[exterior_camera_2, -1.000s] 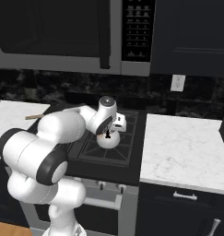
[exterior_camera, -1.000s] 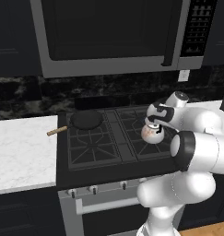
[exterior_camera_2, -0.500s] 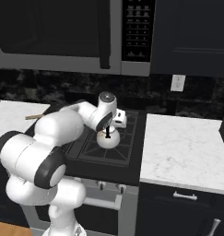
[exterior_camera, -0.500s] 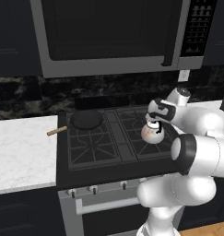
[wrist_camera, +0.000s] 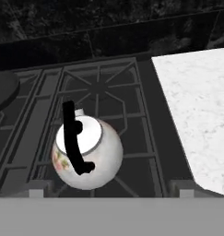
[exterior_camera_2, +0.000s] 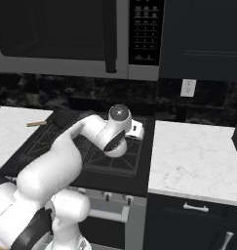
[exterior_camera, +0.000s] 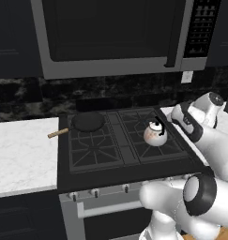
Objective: Pick the kettle from the counter and place it on a stove burner. Then turn the burner on.
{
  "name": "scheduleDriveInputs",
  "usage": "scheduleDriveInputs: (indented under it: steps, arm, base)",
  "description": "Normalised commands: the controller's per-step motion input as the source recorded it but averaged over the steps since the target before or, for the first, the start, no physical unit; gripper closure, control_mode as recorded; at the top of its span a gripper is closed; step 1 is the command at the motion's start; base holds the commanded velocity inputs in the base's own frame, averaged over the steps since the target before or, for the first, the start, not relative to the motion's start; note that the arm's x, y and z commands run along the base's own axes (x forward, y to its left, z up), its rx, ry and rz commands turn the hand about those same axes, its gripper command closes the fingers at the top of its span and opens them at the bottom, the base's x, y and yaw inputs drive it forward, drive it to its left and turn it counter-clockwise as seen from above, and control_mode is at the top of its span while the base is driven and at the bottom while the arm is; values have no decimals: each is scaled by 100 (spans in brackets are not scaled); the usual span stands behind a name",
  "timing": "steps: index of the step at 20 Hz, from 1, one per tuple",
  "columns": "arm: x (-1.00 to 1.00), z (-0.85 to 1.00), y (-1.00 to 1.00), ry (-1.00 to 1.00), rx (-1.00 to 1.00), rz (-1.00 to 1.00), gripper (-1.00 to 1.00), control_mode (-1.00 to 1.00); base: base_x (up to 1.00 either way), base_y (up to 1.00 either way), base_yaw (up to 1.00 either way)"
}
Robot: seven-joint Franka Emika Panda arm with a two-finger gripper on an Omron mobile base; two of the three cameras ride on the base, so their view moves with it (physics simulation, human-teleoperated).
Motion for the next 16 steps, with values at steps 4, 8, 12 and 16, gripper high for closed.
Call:
scheduleDriveInputs:
  steps: [4, 8, 12, 16]
  arm:
    - [-100, -73, -78, -4, -4, -19, -100, -100]
    - [-100, -100, -59, 1, -10, -13, -100, -100]
    - [-100, -100, -12, 6, -23, -13, -100, -100]
    - [-74, -71, -32, -82, 23, -4, -100, -100]
  base:
    - [0, 0, 0]
    - [0, 0, 0]
    - [0, 0, 0]
    - [0, 0, 0]
